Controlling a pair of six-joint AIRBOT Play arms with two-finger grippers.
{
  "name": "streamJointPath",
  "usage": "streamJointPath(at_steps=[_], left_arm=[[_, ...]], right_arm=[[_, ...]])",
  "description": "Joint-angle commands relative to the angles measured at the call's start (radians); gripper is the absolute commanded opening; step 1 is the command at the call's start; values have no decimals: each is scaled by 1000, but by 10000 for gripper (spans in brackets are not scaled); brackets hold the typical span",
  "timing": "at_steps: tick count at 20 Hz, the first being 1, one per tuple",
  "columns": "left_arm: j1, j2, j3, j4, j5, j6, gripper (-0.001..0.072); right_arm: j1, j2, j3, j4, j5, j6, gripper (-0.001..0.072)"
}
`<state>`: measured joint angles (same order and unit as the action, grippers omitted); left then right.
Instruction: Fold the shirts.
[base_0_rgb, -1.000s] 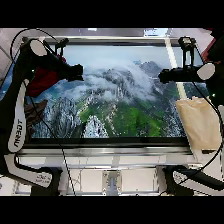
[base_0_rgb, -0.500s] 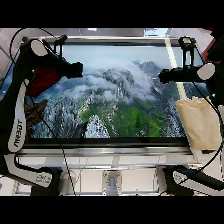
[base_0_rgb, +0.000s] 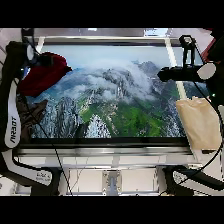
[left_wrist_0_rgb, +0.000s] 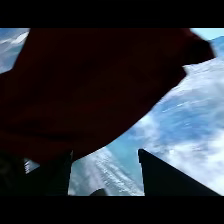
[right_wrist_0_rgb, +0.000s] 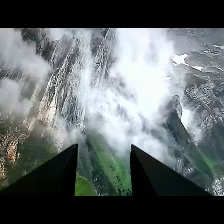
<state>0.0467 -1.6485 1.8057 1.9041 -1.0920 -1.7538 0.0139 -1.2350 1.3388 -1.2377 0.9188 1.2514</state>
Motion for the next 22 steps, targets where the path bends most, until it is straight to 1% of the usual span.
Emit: streamJointPath(at_steps=[1, 3, 6, 8, 10, 12, 14, 17, 20, 22], left_arm=[[146, -60, 0, 14, -178, 2, 508], [204, -108, 0, 0, -262, 11, 508], [254, -161, 0, 3, -314, 7, 508], [277, -183, 0, 64, -360, 6, 510], [307, -190, 0, 120, -369, -16, 510], [347, -193, 0, 104, -368, -49, 510], [385, -211, 0, 87, -373, -47, 509], [425, -246, 0, 1, -362, -44, 509], [433, -286, 0, -132, -323, 11, 509], [431, -301, 0, -249, -288, 53, 509]], right_arm=[[0, 1, 1, 4, -7, 1, 372], [0, 1, 1, 3, -9, 1, 373], [0, 1, 1, 3, -6, 1, 374], [0, 1, 1, 3, -5, 1, 373], [0, 1, 1, 5, 3, 1, 373], [0, 1, 1, 5, 17, 2, 374], [0, 1, 1, 13, 21, 10, 374], [0, 1, 1, 44, 19, 10, 373], [0, 1, 1, 75, 17, 10, 373], [0, 1, 1, 88, 17, 10, 373]])
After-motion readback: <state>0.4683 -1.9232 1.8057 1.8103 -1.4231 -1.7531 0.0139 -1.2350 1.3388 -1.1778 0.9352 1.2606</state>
